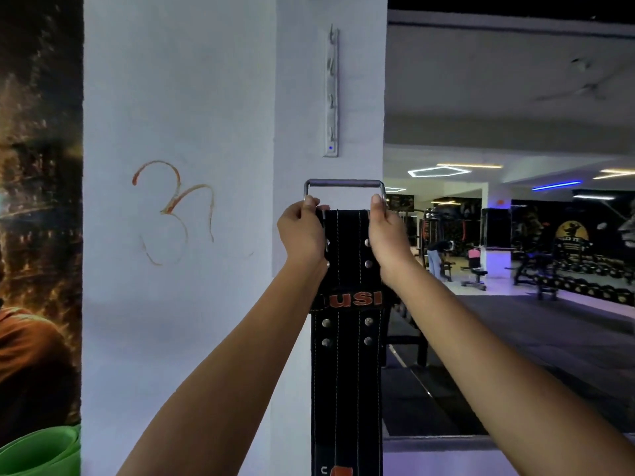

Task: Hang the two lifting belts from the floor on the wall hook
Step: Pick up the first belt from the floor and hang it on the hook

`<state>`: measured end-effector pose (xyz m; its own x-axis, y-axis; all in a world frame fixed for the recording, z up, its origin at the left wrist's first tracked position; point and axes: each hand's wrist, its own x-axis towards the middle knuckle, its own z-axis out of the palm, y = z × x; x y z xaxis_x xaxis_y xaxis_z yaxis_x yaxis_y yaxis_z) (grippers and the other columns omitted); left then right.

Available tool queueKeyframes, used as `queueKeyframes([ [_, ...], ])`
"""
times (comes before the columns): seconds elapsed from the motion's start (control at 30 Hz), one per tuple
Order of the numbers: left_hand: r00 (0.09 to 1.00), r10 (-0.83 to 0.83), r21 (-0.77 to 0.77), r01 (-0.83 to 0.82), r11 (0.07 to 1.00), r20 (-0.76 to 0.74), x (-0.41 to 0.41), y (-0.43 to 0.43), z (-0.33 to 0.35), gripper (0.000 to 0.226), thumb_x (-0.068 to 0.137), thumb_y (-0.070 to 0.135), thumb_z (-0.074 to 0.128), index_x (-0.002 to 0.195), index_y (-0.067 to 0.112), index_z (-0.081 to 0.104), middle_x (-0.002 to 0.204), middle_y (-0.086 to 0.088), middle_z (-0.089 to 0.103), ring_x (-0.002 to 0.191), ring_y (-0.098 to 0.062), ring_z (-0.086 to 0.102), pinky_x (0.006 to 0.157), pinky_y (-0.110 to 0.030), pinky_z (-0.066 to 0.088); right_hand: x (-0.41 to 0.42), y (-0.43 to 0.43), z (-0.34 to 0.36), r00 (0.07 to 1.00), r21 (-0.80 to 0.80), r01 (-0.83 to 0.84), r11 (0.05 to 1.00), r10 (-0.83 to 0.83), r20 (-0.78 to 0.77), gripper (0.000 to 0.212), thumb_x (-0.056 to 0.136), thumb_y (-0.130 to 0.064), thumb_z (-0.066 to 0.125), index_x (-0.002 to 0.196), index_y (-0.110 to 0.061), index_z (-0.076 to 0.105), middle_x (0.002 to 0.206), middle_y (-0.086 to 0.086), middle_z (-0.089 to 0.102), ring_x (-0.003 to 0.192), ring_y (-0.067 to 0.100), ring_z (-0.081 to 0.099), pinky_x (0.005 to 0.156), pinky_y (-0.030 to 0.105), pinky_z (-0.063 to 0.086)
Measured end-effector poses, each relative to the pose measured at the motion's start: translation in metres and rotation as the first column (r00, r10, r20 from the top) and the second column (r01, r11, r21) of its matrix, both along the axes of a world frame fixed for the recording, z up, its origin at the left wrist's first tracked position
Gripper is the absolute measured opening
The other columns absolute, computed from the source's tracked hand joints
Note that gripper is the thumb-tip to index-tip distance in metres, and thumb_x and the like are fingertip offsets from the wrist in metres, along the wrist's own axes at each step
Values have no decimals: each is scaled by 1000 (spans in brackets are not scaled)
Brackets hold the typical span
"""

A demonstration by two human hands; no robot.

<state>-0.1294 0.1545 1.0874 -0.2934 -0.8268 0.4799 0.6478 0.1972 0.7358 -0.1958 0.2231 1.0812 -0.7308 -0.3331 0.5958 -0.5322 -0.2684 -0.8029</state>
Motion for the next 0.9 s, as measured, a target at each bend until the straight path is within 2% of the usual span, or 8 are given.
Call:
queueKeyframes([
  [0.1, 998, 60, -45, -60, 997, -7, -11, -11, 12, 24, 99, 24, 37, 95, 13, 58, 80, 4, 64, 93, -25, 64, 94, -42, 51, -6, -24, 7, 984, -94, 163, 982, -169, -55, 44, 97, -46, 27, 74, -13, 44, 59, -3, 39, 54, 14, 41, 47, 27, 27],
  [0.3, 968, 249, -175, -239, 955, 39, -40, -41, 44, 25, 100, 23, 30, 98, 17, 54, 74, 14, 56, 72, -7, 53, 62, -20, 39, -29, -59, 36, 963, -162, 245, 956, -259, -71, 47, 97, -45, 27, 88, -5, 51, 64, 0, 43, 71, 24, 47, 46, 26, 24],
  [0.43, 967, 255, -202, -248, 948, 12, -66, -66, 73, 23, 99, 22, 31, 97, 17, 53, 82, 6, 62, 83, -17, 58, 75, -29, 45, -55, -82, 63, 962, -194, 235, 952, -257, -93, 46, 98, -44, 27, 89, -6, 51, 68, 2, 47, 66, 22, 46, 47, 28, 24],
  [0.6, 967, 256, -211, -252, 945, -8, -104, -95, 113, 30, 99, 25, 32, 106, 11, 58, 80, 6, 62, 75, -14, 57, 65, -26, 42, -95, -112, 104, 965, -220, 203, 954, -233, -117, 54, 99, -43, 25, 105, 2, 56, 89, 10, 54, 80, 24, 47, 62, 29, 30],
  [0.7, 963, 267, -190, -265, 945, -13, -125, -113, 136, 28, 99, 25, 34, 98, 10, 57, 89, -2, 64, 70, -15, 54, 68, -29, 43, -116, -129, 126, 966, -218, 195, 956, -226, -128, 54, 99, -42, 23, 106, 0, 56, 97, 15, 60, 80, 26, 47, 63, 30, 33],
  [0.77, 959, 283, -186, -280, 942, -13, -136, -123, 149, 28, 99, 24, 35, 94, 8, 57, 81, -2, 61, 68, -18, 54, 65, -30, 43, -129, -141, 138, 965, -216, 195, 957, -226, -132, 53, 99, -41, 22, 108, -1, 56, 109, 17, 62, 84, 28, 49, 68, 32, 35],
  [0.83, 958, 288, -189, -283, 940, 1, -147, -132, 160, 35, 99, 24, 36, 105, 0, 61, 82, -6, 62, 80, -26, 59, 70, -32, 43, -140, -151, 149, 963, -219, 199, 955, -232, -136, 53, 99, -42, 22, 109, -1, 56, 114, 17, 63, 93, 32, 56, 71, 34, 37],
  [0.9, 960, 280, -188, -273, 943, 10, -158, -140, 168, 39, 98, 21, 37, 120, -5, 57, 110, -21, 65, 104, -36, 61, 78, -37, 46, -152, -159, 157, 962, -215, 206, 955, -238, -134, 54, 99, -42, 22, 110, -2, 56, 115, 17, 63, 102, 35, 58, 72, 34, 38],
])
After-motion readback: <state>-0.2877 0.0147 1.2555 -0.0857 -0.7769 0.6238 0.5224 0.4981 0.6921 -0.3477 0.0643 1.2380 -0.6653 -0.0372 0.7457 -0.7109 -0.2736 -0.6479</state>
